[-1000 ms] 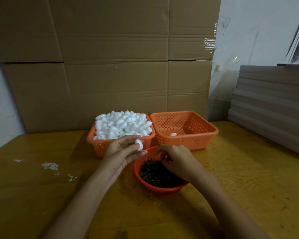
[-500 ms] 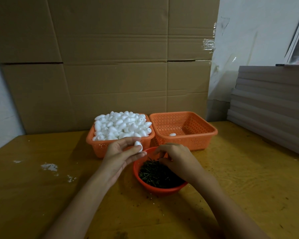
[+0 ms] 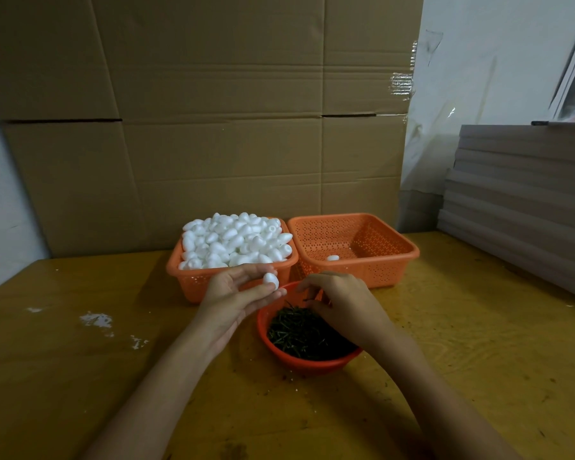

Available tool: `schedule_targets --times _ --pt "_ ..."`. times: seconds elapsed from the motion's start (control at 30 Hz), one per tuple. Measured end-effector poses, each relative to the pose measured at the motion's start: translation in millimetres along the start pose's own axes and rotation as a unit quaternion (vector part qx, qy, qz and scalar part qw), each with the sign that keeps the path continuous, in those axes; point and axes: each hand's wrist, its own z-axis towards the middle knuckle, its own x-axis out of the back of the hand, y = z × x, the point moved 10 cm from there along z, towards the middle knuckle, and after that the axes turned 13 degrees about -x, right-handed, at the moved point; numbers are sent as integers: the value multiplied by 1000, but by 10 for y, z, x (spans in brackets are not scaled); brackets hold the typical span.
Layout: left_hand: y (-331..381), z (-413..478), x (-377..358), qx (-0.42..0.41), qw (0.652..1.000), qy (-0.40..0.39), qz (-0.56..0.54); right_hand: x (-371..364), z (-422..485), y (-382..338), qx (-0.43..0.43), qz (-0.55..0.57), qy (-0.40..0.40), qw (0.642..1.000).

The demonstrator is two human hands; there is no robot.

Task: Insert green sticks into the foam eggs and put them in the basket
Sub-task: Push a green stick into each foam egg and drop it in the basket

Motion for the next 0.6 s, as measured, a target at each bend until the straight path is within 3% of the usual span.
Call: schedule_targets --times 0.6 --pt "19 -21 -28 -6 999 -11 42 2 9 7 -7 -3 4 1000"
